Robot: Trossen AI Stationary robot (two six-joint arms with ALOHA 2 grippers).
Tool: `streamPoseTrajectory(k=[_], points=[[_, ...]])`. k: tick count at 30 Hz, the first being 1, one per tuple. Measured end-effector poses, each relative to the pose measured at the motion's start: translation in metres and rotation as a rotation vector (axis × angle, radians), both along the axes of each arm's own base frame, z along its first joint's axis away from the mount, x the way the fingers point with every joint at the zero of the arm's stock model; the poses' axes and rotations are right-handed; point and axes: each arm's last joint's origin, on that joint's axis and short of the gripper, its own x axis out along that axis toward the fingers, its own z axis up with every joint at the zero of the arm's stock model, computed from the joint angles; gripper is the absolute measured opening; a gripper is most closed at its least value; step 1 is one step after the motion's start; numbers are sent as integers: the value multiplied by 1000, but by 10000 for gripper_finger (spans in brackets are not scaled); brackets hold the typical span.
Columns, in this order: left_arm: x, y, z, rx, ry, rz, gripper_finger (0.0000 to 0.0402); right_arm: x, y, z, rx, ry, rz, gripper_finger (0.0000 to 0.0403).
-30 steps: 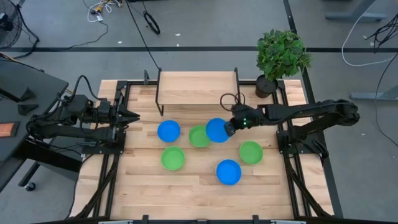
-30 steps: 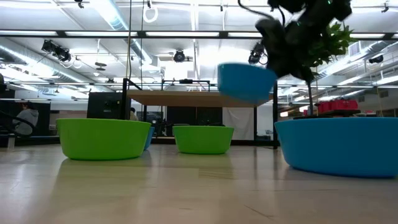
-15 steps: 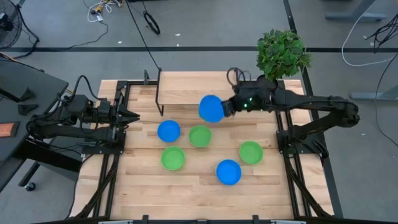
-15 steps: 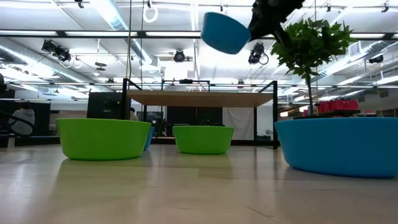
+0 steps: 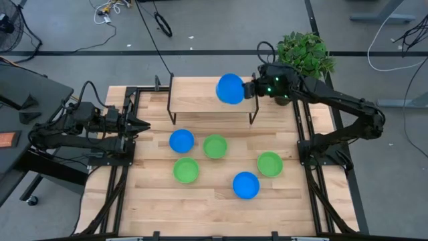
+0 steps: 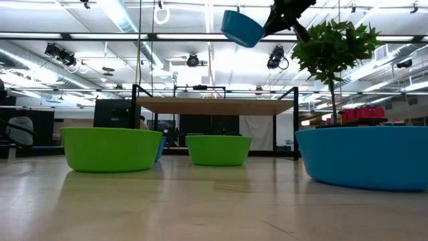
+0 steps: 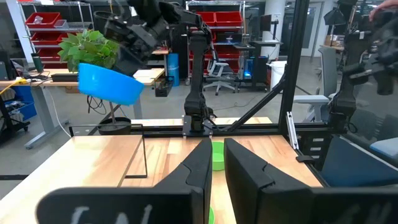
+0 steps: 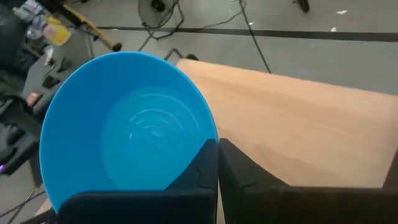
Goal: Pick & Place Mini bowls
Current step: Put the top right blue bowl on the shelf
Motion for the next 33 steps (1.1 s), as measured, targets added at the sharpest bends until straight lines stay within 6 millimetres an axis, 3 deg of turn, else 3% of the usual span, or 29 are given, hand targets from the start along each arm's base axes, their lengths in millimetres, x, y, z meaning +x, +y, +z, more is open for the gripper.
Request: streamPoseTrajectory(k=[18,33], points=[[0,0,0,0,0,0,48,12,-55,-47,130,196,-140,0],[0,0,0,0,0,0,48,11,-72,-72,184,353,-161,0]])
